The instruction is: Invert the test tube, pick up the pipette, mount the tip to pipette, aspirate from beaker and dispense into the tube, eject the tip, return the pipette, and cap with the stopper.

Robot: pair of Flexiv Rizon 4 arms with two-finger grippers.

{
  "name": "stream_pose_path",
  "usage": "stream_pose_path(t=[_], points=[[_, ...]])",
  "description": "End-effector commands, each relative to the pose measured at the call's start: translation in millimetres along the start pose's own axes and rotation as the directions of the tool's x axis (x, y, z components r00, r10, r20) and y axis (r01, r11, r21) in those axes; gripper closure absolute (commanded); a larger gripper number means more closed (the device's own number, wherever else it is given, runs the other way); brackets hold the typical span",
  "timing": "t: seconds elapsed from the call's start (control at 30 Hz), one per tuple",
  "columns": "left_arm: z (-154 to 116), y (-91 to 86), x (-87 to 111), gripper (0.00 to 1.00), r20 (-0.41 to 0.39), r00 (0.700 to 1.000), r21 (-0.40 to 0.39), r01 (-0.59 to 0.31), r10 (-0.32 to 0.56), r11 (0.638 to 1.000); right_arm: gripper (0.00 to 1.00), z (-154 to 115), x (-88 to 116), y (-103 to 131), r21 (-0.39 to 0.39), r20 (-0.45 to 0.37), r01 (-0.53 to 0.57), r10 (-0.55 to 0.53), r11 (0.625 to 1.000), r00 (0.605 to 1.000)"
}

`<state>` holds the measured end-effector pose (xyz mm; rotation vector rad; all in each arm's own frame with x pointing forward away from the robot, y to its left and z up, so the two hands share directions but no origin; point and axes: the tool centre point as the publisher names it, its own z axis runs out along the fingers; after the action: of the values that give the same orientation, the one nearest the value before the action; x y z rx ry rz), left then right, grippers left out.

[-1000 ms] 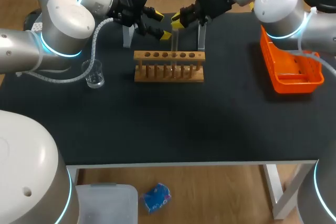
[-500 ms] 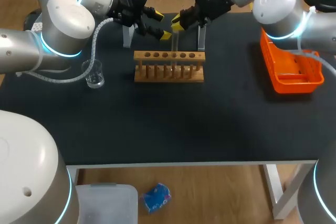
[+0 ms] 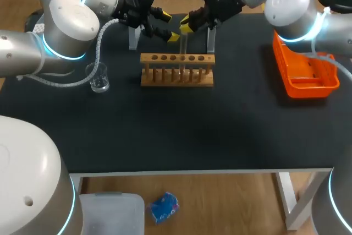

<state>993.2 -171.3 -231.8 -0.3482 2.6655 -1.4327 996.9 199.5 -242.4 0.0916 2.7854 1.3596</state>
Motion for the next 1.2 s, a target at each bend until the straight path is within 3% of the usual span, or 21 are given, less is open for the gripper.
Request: stream_pose_path(t=[0.03, 0.23, 0.3, 0.33, 0.37, 0.83, 1.2], points=[[-0.5, -0.7, -0.8, 0.0, -0.004, 1.0, -0.004, 0.001, -0.001, 1.0, 1.0, 10.8, 2.3, -14.9, 0.008, 0.002, -0.003, 0.003, 1.0, 1.0], [-0.5, -0.7, -0.8, 0.0, -0.004, 1.0, -0.004, 0.001, -0.001, 1.0, 1.0, 9.6, 4.4, -14.7, 0.007, 0.006, -0.003, 0.003, 1.0, 1.0], [-0.5, -0.7, -0.8, 0.0, -0.004, 1.0, -0.004, 0.001, -0.001, 1.0, 0.58, 8.9, 5.8, -14.4, 0.004, 0.001, -0.004, 0.004, 1.0, 1.0], [-0.5, -0.7, -0.8, 0.0, -0.004, 1.0, -0.004, 0.001, -0.001, 1.0, 0.22, 8.6, 6.4, -14.5, 0.003, 0.0, -0.004, 0.004, 1.0, 1.0], [-0.5, -0.7, -0.8, 0.0, -0.004, 1.0, -0.004, 0.001, -0.001, 1.0, 0.0, 8.2, 7.0, -14.6, 0.002, 0.001, -0.004, 0.004, 1.0, 1.0], [-0.5, -0.7, -0.8, 0.0, -0.004, 1.0, -0.004, 0.001, -0.001, 1.0, 0.0, -3.8, 16.6, -14.4, -0.031, 0.019, -0.016, 0.016, 0.999, 1.0], [-0.5, -0.7, -0.8, 0.0, -0.004, 1.0, -0.004, 0.001, -0.001, 1.0, 0.0, -28.5, 18.2, 10.7, -0.159, 0.025, 0.004, -0.001, 0.987, 1.0]])
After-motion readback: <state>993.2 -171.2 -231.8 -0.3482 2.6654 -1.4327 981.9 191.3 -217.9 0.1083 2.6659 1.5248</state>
